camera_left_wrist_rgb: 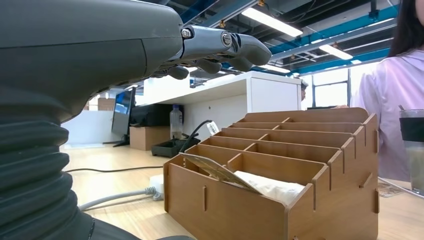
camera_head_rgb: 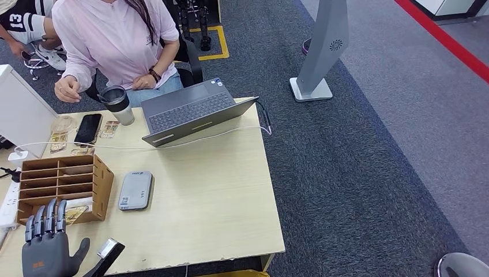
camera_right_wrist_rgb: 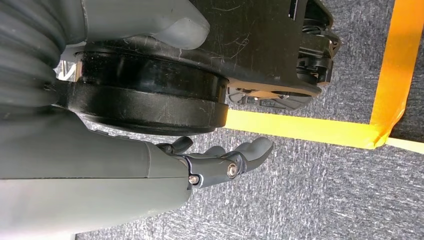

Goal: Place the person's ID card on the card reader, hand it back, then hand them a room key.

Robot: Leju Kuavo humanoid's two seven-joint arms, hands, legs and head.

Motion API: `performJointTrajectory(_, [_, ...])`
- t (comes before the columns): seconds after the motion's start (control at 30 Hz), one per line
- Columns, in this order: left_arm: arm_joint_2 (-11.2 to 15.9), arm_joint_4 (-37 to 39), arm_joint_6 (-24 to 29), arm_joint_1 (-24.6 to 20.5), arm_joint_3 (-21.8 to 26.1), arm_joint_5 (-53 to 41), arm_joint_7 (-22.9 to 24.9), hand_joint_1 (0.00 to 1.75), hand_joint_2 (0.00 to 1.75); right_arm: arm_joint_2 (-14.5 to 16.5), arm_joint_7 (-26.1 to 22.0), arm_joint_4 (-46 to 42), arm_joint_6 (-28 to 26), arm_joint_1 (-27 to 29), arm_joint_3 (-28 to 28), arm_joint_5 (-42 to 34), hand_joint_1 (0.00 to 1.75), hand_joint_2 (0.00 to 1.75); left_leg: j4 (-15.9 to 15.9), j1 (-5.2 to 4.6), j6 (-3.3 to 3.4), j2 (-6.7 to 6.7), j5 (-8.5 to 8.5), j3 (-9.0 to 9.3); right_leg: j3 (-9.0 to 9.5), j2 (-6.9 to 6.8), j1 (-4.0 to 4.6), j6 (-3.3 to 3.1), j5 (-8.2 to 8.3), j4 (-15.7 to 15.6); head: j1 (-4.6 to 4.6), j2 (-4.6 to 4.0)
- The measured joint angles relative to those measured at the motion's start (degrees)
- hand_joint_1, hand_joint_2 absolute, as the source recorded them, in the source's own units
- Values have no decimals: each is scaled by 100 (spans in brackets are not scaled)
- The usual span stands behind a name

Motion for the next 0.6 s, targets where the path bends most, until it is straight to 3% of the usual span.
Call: performJointTrajectory(0.6, [126,617,-125,-602,549,419,-229,0,175,0,56,0,35,-1,0,69,0,175,0,0,-3,-1,3,-1,1,-1,0,0,0,1,2,0])
